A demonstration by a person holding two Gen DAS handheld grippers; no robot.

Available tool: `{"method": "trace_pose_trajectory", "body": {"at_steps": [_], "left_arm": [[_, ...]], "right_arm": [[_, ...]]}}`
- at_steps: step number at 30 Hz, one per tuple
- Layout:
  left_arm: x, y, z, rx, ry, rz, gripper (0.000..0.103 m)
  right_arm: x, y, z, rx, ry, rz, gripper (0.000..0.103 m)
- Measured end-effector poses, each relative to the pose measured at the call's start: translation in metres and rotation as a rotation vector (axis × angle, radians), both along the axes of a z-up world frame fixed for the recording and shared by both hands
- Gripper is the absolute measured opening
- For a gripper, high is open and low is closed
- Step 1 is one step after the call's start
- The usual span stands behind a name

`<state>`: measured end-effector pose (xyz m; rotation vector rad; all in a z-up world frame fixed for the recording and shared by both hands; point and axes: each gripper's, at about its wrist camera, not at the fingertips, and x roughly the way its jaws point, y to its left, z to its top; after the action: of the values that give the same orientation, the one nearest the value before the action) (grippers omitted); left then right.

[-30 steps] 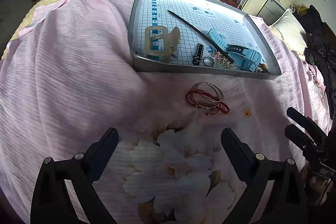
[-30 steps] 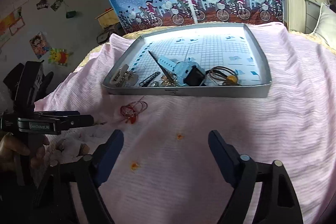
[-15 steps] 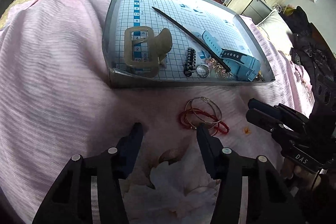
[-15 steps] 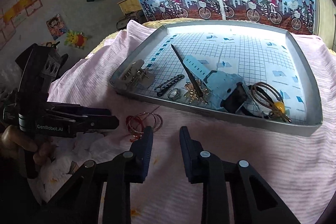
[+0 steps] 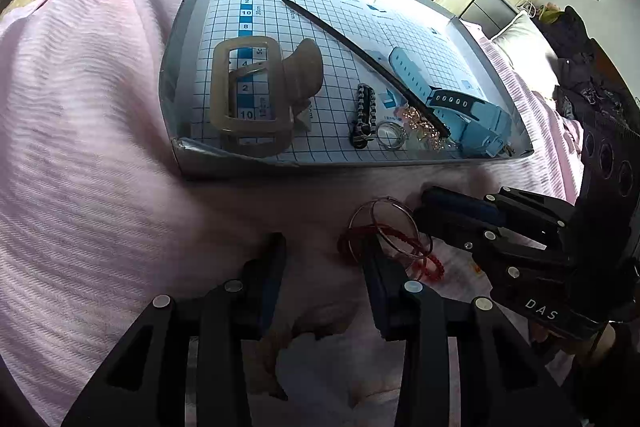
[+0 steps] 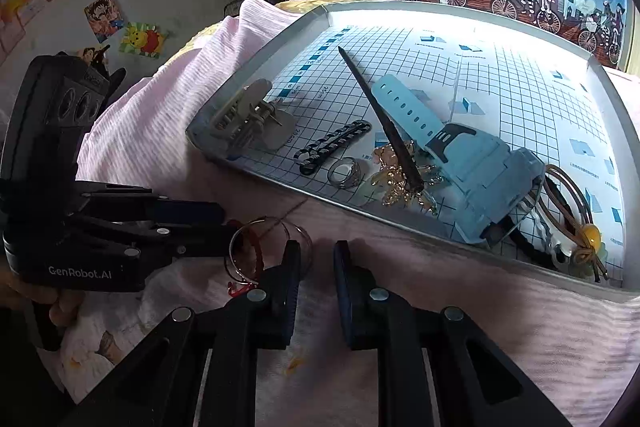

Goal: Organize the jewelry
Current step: 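Lower the left tool onto the red string bracelet while the right tool approaches it, then close the left tool on the red string bracelet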

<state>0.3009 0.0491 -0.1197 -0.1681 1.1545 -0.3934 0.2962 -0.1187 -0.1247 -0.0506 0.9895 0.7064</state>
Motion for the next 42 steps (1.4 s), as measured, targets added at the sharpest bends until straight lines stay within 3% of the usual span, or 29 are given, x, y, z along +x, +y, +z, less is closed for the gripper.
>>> {"method": "trace_pose_trajectory", "body": {"at_steps": [6,9,16,24,31,36,42], "left_arm": [[0.005,0.004,-0.006,-0.023,0.027,0.004,0.008],[0.005,0.007,-0.007,-0.042,0.030,0.015,0.003],[0.000,0.008,0.001,-0.006,0.032,0.040,0.002],[-0.003,0.025,0.002,-0.066,0.116,0.078,0.000],[-0.004,0.028,0.007,-0.035,0.116,0.069,0.000],[-0.006,0.023,0.007,-0.030,0.116,0.056,0.000],[-0.006,0.019,0.006,-0.070,0.129,0.031,0.001]], "right_arm": [[0.005,0.002,-0.005,-0.006,0.032,0.018,0.018],[0.003,0.004,-0.007,-0.024,0.025,0.025,0.018],[0.000,0.005,-0.010,-0.050,0.005,0.034,0.018],[-0.002,0.008,-0.009,-0.062,-0.013,0.053,0.019],[-0.007,0.020,-0.010,-0.107,-0.028,0.109,0.021],[-0.015,0.027,-0.008,-0.155,-0.085,0.120,0.005],[-0.020,0.028,-0.005,-0.222,-0.142,0.101,0.002]]}}
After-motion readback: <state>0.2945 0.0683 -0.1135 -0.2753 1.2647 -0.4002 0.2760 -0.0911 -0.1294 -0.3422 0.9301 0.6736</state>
